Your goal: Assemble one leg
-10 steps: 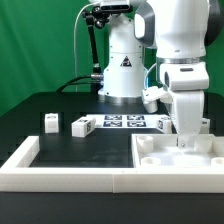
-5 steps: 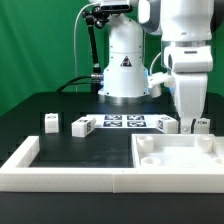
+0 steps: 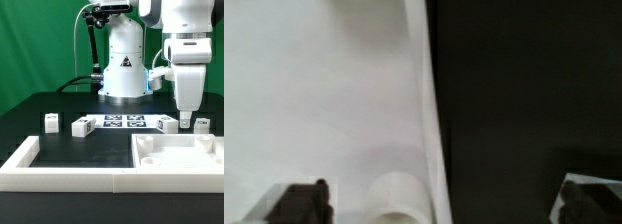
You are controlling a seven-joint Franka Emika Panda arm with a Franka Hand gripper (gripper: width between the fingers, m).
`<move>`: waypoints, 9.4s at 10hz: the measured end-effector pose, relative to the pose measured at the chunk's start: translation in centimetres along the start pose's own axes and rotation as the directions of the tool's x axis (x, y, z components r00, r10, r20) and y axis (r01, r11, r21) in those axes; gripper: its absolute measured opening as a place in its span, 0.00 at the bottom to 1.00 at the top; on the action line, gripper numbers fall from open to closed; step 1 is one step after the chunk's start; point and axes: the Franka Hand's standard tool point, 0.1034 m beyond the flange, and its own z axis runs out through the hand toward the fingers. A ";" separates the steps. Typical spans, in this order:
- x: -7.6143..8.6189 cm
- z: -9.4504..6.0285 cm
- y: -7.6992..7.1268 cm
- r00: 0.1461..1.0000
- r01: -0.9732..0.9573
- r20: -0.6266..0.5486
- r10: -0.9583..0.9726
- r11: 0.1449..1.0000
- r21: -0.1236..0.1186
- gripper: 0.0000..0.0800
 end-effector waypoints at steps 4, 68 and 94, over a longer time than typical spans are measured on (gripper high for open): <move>0.4 0.3 -0.4 0.900 -0.435 -0.028 0.435 0.900 -0.006 0.81; 3.3 -0.9 -3.5 0.093 -0.989 0.650 0.754 -0.005 0.147 0.36; 4.3 -7.6 9.9 0.185 -0.966 -0.342 0.921 0.234 0.109 0.36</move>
Offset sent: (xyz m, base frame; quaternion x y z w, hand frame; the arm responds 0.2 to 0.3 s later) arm -0.0031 0.0029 0.0024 -0.0269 0.0064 0.3166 0.9481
